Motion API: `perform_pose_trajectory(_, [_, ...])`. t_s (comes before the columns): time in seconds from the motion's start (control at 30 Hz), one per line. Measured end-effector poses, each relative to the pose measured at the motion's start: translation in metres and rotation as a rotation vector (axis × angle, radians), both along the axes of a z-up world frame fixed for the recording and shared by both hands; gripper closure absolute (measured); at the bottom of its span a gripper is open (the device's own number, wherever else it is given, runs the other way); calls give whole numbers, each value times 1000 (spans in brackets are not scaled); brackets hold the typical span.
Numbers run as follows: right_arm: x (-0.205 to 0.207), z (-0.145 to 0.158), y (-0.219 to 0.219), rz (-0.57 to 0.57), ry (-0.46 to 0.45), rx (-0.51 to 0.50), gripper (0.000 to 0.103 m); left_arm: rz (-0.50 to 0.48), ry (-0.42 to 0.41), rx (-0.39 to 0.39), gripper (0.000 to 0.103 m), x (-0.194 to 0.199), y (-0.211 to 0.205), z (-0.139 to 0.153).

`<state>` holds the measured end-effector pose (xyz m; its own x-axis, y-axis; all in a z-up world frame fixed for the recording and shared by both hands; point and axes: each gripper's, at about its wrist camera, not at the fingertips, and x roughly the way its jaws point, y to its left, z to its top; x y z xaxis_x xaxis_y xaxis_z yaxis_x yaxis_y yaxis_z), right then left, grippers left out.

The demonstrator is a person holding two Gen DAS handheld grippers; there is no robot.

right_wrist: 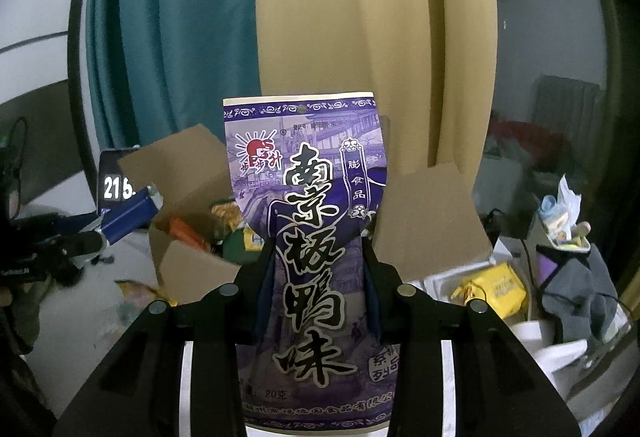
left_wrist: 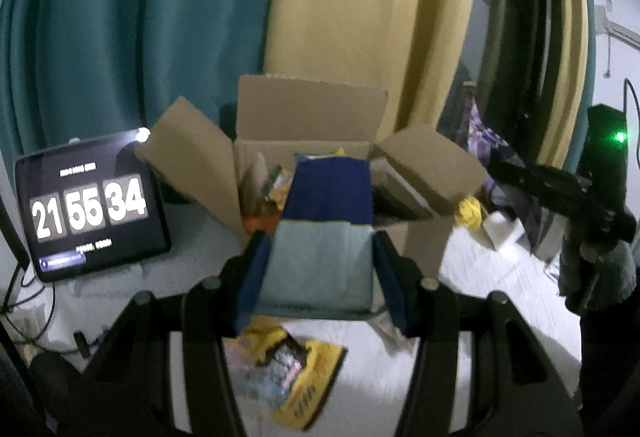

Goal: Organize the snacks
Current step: 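Carry the purple packet and blue-white box up over the cardboard box, then lower both held snacks into the box and open both tools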

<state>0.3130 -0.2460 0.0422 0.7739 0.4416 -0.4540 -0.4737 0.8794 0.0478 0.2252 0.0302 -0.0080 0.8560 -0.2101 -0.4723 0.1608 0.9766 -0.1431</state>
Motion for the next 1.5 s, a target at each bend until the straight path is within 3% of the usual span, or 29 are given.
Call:
perform_pose_trajectory(0.5, [69,0,8,-41,7,40,63,33,-24,6,49,80,8,12])
perform_pose_trajectory(0.87, [134,-6,33,-102,48,58,62,10,30,-14,49,150,2,5])
perform_pose_trajectory(0.93, [145,-10,40,-118,76,55,58,25,35,-12,48,158,1,5])
perform_pose_trajectory(1.0, [153,-13,43,-151,93,39,32,34,51,-1,45,162,0,6])
perform_pose_trajectory(1.03, [153,-14,44,-157,89,45,28,33,54,-5,35,162,0,6])
perform_pose_trajectory(1.07, [151,-15,43,-161,85,47,26,31,49,-13,27,157,1,7])
perform_pose_trajectory(1.1, [147,-15,43,-160,82,46,26,33,45,-14,26,155,1,8])
perform_pose_trajectory(1.5, [100,0,41,-141,66,22,26,40,-2,-20,25,105,4,32])
